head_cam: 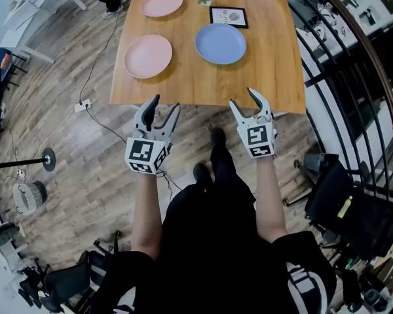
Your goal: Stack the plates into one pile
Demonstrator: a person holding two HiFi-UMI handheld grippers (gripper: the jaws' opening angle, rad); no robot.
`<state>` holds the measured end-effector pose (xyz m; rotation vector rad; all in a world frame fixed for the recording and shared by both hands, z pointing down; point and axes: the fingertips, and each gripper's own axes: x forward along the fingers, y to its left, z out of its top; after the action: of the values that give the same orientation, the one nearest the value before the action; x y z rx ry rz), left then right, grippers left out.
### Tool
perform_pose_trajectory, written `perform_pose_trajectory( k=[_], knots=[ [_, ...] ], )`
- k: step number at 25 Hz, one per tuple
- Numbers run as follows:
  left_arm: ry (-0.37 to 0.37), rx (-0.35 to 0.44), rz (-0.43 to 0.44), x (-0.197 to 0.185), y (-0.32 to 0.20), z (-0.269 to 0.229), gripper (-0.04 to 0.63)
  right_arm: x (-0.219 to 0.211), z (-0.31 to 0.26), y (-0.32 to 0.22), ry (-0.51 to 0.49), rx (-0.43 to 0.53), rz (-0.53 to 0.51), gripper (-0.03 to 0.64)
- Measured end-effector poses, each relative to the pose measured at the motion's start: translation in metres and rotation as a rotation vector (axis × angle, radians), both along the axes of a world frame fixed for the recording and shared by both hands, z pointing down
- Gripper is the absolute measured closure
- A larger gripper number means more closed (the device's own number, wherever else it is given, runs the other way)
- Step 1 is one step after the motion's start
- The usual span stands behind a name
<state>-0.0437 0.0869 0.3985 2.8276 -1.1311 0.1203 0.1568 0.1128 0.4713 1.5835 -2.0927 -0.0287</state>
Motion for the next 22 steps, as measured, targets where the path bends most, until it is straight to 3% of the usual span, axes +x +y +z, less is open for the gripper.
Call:
perform_pose_trajectory(
  k=[22],
  knots=[
    [-0.001,-0.070,-0.085,0.016,-0.073,0.024,0.347,0.012,0.020,-0.087,0.013,-0.073,-0.101,0.353]
  ],
)
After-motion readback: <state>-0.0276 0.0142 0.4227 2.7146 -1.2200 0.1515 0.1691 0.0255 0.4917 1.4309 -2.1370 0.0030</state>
